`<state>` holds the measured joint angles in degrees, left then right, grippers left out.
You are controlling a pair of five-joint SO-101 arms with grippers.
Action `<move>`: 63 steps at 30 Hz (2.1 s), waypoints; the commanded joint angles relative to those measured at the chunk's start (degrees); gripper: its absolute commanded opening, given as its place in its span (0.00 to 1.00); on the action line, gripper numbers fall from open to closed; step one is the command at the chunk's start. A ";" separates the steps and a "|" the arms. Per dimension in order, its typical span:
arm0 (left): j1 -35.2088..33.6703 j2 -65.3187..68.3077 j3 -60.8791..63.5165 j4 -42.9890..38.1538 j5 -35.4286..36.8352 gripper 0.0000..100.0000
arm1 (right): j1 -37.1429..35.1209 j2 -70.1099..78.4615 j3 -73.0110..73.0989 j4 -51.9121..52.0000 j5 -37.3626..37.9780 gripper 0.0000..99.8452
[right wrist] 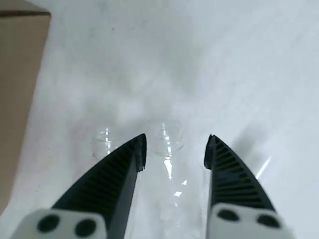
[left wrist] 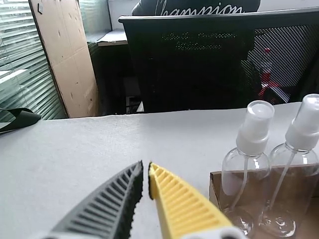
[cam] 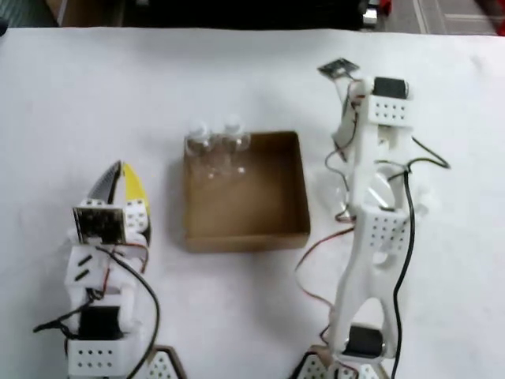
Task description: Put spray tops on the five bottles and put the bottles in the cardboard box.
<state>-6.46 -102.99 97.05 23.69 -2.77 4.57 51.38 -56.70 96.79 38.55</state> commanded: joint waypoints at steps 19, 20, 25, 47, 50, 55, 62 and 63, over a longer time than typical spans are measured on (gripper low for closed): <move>0.75 -0.22 0.00 0.26 -0.70 0.02 | 0.57 -2.07 2.81 0.48 5.98 0.17; 0.75 -0.22 0.00 0.26 -0.70 0.02 | 0.48 -2.07 2.73 0.40 5.98 0.17; 0.75 -0.22 0.00 0.26 -0.70 0.02 | -0.40 -2.07 3.08 0.57 5.98 0.17; 0.75 -0.22 0.00 0.26 -0.70 0.02 | -0.57 0.66 1.76 -0.40 5.89 0.05; 0.75 -0.22 0.00 0.26 -0.70 0.02 | -0.22 0.04 1.32 -0.66 4.31 0.02; 0.75 -0.22 0.00 0.26 -0.70 0.02 | 0.22 -2.68 -3.60 1.45 1.85 0.02; 0.75 -0.22 0.00 0.26 -0.70 0.02 | 0.57 -11.38 -4.66 1.89 1.85 0.02; 0.75 -0.22 0.00 0.26 -0.70 0.02 | 0.57 -13.05 -4.66 1.98 1.14 0.02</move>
<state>-6.46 -102.99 97.05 23.87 -2.86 4.48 45.93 -58.81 97.05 40.92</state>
